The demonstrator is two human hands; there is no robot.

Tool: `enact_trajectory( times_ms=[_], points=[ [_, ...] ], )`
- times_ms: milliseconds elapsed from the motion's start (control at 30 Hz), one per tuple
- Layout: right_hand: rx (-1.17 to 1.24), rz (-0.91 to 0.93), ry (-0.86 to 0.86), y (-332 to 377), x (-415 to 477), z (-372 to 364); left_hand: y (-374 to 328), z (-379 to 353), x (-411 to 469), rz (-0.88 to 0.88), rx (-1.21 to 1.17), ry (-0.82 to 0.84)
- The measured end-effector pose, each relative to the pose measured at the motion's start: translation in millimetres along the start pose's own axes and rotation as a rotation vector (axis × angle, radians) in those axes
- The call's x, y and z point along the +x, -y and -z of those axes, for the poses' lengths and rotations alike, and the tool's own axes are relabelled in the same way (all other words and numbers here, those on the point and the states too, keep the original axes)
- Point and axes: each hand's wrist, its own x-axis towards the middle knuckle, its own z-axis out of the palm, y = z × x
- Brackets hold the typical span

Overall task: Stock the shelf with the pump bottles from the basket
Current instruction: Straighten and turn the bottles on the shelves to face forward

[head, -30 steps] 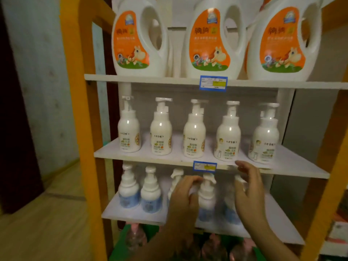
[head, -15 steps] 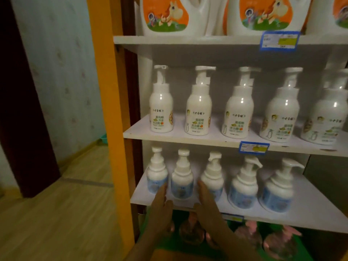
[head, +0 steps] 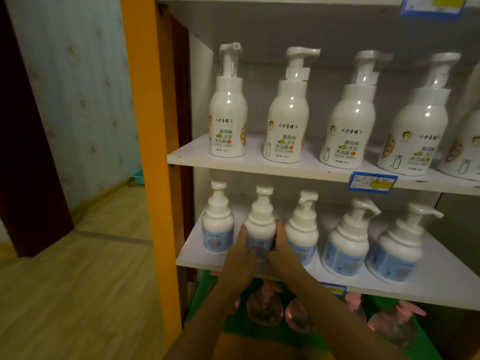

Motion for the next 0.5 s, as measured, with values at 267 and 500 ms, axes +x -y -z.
enact_trajectory(
  times_ms=[267, 500],
  points=[
    [-0.056, 0.096, -0.086, -14.0, 5.5, 1.7, 3.7, -2.3, 2.3, -0.012, -0.035, 0.079],
    [-0.134, 0.02, -0.067, -16.9, 8.6, 9.6, 5.0, -7.5, 4.6, -0.018, -0.038, 0.09]
  ],
)
